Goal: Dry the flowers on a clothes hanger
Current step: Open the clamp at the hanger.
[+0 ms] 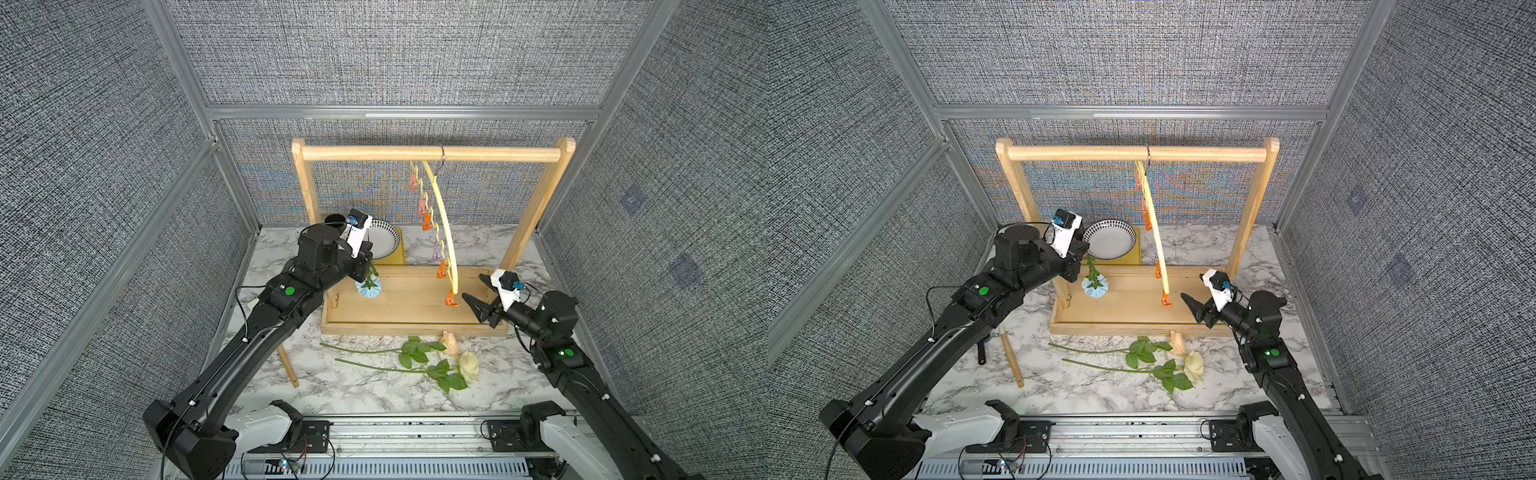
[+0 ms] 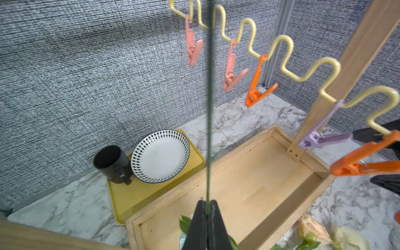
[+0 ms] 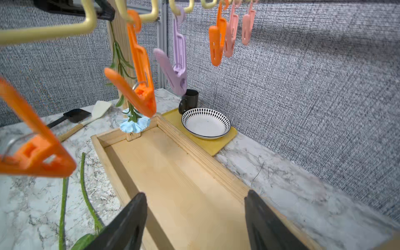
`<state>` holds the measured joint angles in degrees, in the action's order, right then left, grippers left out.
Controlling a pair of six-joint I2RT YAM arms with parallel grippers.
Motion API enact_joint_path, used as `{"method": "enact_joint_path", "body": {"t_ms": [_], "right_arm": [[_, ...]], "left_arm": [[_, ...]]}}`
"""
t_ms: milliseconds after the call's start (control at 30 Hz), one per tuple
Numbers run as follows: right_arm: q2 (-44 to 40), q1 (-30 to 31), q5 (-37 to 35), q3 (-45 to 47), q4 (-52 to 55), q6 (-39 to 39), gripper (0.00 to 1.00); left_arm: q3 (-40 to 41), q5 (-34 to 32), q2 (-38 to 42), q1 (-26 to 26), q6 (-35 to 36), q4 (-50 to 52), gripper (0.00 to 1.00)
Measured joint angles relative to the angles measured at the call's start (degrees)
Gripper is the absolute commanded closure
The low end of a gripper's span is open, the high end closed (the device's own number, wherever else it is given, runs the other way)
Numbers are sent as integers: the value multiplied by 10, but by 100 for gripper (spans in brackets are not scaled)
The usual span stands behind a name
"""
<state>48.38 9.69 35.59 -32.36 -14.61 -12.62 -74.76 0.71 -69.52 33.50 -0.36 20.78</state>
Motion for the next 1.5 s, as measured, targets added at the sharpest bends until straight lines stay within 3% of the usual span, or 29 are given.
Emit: {"method": "enact_joint_path", "body": {"t_ms": [233, 600, 1233, 1500], "right_arm": [[111, 28, 41, -102, 12, -95, 40], [249, 39, 35, -218, -39, -136, 40], [439, 48, 148, -445, -8, -176, 37], [488, 54, 223, -509, 43, -208, 42]], "left_arm": [[37, -77, 3, -3, -37, -53, 98], [39, -111, 0, -16, -74, -57, 98], [43, -78, -11, -22, -89, -59, 98], [47, -61, -5, -22, -95, -61, 98]]}}
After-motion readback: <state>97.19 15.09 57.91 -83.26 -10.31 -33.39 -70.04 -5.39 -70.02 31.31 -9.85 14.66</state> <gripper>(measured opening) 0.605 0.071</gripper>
